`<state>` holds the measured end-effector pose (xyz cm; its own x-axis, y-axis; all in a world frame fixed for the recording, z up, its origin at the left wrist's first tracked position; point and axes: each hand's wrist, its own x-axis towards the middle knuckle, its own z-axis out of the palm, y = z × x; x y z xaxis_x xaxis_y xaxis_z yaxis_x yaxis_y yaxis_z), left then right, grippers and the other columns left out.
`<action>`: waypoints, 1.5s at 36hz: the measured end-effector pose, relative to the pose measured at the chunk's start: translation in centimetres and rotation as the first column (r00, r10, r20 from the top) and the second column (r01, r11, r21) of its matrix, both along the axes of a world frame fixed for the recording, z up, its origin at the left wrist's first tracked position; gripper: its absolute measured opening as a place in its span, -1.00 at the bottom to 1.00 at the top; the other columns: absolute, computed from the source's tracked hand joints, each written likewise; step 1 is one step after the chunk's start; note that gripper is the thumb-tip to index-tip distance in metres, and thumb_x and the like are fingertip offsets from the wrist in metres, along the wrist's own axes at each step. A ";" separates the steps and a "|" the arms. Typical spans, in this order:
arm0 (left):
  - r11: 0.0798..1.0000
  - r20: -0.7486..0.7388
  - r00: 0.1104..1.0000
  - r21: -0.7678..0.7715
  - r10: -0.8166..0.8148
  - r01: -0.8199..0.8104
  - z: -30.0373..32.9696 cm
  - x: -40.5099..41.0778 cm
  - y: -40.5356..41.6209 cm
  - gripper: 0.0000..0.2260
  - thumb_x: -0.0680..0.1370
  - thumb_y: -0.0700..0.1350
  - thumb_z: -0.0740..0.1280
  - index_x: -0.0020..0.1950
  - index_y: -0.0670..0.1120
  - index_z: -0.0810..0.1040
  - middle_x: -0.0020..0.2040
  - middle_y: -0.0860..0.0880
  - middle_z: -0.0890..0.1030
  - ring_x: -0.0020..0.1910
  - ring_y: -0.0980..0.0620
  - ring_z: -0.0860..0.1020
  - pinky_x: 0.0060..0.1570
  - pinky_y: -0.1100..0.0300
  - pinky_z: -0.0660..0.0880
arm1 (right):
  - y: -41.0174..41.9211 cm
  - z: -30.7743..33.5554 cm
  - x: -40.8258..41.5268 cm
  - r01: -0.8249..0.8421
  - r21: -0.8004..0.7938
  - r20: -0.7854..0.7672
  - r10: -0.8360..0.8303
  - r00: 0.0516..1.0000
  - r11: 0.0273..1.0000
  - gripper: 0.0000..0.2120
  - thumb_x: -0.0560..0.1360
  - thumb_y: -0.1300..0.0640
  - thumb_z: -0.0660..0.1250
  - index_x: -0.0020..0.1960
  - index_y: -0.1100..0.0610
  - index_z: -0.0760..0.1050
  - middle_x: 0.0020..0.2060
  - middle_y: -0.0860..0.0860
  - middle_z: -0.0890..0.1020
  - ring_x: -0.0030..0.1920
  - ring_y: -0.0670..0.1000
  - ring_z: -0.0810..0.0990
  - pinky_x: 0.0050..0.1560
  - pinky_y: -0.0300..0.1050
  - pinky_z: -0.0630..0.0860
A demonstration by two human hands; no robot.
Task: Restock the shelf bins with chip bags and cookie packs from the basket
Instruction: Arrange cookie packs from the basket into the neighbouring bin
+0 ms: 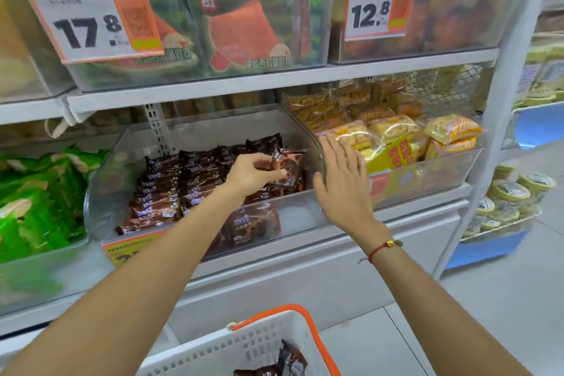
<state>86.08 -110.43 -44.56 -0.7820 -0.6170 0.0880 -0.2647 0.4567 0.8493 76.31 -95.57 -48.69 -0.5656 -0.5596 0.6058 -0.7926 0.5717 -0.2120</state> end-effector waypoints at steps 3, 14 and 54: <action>0.984 0.102 0.993 -0.161 -0.059 0.075 -0.4 -0.1 -1.2 -0.83 0.42 0.00 0.51 -0.11 -0.05 0.63 -0.10 0.00 0.66 -0.05 0.02 0.58 0.06 0.11 0.45 | -0.1 -0.2 0.0 0.008 -0.006 -0.026 -0.008 1.000 1.000 -0.40 0.50 0.01 -0.02 0.49 0.19 0.23 0.47 0.09 0.31 0.49 0.12 0.19 0.46 0.01 -0.04; 0.629 0.464 0.886 -0.680 -0.028 0.376 1.8 -1.4 -1.4 -0.84 0.45 0.13 0.44 -0.07 0.08 0.64 -0.12 0.07 0.66 -0.11 0.01 0.57 -0.16 0.16 0.42 | -0.3 -0.6 -0.1 0.026 -0.051 -0.055 -0.029 0.998 0.998 -0.43 0.50 0.04 0.01 0.49 0.19 0.24 0.46 0.09 0.32 0.49 0.13 0.20 0.46 0.02 -0.02; 0.520 0.436 0.893 -0.791 0.113 0.321 1.6 -3.5 1.1 -0.89 0.35 -0.06 0.46 -0.14 -0.01 0.67 -0.19 0.00 0.65 -0.20 -0.07 0.59 -0.27 0.16 0.39 | -0.4 -1.0 0.0 0.008 -0.124 -0.042 -0.013 0.999 0.992 -0.46 0.53 0.10 0.10 0.50 0.18 0.22 0.49 0.07 0.26 0.51 0.09 0.14 0.49 0.03 -0.01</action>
